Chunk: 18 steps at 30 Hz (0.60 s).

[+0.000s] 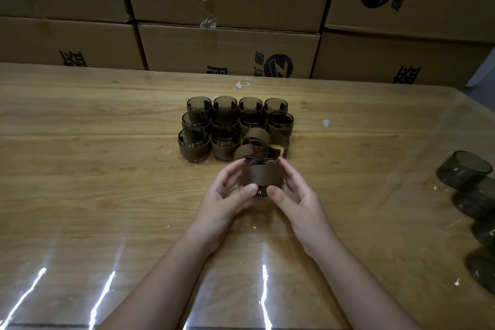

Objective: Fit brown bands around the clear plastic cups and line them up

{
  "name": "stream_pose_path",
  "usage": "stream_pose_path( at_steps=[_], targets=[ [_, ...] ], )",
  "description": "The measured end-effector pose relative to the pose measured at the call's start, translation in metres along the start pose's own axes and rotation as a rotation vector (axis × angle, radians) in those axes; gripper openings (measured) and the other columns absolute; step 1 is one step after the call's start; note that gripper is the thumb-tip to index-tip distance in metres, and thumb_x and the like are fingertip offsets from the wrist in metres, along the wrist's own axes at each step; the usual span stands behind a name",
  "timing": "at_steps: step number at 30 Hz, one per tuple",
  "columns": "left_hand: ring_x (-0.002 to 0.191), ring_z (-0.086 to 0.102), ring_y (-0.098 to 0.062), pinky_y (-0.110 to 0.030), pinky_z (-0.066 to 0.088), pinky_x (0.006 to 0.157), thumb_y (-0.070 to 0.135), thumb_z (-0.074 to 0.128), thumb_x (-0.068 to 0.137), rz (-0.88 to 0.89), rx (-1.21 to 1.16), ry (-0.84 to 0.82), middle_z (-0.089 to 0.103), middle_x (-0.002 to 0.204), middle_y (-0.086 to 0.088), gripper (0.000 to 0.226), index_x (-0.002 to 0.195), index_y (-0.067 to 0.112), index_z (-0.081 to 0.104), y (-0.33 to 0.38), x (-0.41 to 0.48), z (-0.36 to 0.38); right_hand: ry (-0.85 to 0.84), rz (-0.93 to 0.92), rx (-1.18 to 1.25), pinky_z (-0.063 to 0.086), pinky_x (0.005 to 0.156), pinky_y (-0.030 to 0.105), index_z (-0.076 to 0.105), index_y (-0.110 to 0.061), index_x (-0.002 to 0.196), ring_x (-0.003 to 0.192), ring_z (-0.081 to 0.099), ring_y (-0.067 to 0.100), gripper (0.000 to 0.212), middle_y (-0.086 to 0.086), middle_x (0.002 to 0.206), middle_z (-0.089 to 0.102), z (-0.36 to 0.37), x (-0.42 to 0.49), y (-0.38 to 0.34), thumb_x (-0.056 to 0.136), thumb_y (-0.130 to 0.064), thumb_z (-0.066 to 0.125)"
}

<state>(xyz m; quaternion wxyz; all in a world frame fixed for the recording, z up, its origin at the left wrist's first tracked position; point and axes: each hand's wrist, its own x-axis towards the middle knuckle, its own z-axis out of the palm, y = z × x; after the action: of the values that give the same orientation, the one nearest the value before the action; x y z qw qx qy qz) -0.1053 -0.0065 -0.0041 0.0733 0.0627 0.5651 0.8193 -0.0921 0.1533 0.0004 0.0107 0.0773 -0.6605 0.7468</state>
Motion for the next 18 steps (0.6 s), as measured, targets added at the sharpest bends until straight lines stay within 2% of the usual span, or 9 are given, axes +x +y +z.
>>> stream_pose_path(
  at_steps=[4, 7, 11, 15, 18],
  targets=[
    [0.117, 0.061, -0.021, -0.04, 0.053, 0.093, 0.016, 0.08, 0.073, 0.047, 0.074, 0.052, 0.061, 0.13, -0.004, 0.061, 0.128, 0.025, 0.054, 0.001, -0.003, 0.003, 0.005, -0.001, -0.017, 0.044, 0.086, 0.007, 0.038, -0.027, 0.138, 0.113, 0.055, -0.013, 0.07, -0.018, 0.128, 0.054, 0.002, -0.001, -0.001, 0.074, -0.029, 0.067],
    [0.116, 0.06, -0.02, -0.039, 0.049, 0.098, 0.02, 0.074, 0.067, 0.119, 0.175, 0.117, 0.06, 0.127, 0.001, 0.06, 0.123, 0.027, 0.054, 0.002, -0.006, 0.008, -0.007, 0.015, -0.04, 0.045, 0.087, 0.01, 0.036, -0.028, 0.138, 0.112, 0.057, -0.011, 0.073, -0.016, 0.125, 0.056, 0.005, -0.001, 0.001, 0.072, -0.031, 0.068],
    [0.11, 0.063, -0.013, -0.036, 0.05, 0.097, 0.019, 0.071, 0.066, 0.147, 0.223, 0.131, 0.061, 0.125, 0.002, 0.056, 0.119, 0.026, 0.054, 0.003, -0.009, 0.012, 0.013, 0.014, -0.045, 0.046, 0.086, 0.01, 0.038, -0.027, 0.133, 0.11, 0.059, -0.008, 0.067, -0.017, 0.121, 0.059, 0.008, -0.002, 0.004, 0.072, -0.029, 0.066],
    [0.107, 0.065, -0.008, -0.032, 0.051, 0.093, 0.02, 0.071, 0.065, 0.167, 0.238, 0.146, 0.063, 0.123, 0.001, 0.054, 0.116, 0.028, 0.056, 0.003, -0.009, 0.012, 0.021, -0.007, -0.061, 0.046, 0.086, 0.01, 0.037, -0.02, 0.137, 0.11, 0.059, -0.008, 0.067, -0.017, 0.121, 0.058, 0.009, -0.002, 0.006, 0.076, -0.029, 0.063],
    [0.11, 0.063, -0.011, -0.036, 0.051, 0.096, 0.022, 0.072, 0.064, 0.178, 0.257, 0.157, 0.064, 0.121, 0.004, 0.054, 0.115, 0.031, 0.056, 0.002, -0.009, 0.012, 0.02, -0.021, -0.06, 0.045, 0.085, 0.009, 0.041, -0.026, 0.13, 0.108, 0.059, -0.01, 0.057, -0.019, 0.118, 0.058, 0.01, -0.003, 0.006, 0.077, -0.029, 0.062]
  ],
)
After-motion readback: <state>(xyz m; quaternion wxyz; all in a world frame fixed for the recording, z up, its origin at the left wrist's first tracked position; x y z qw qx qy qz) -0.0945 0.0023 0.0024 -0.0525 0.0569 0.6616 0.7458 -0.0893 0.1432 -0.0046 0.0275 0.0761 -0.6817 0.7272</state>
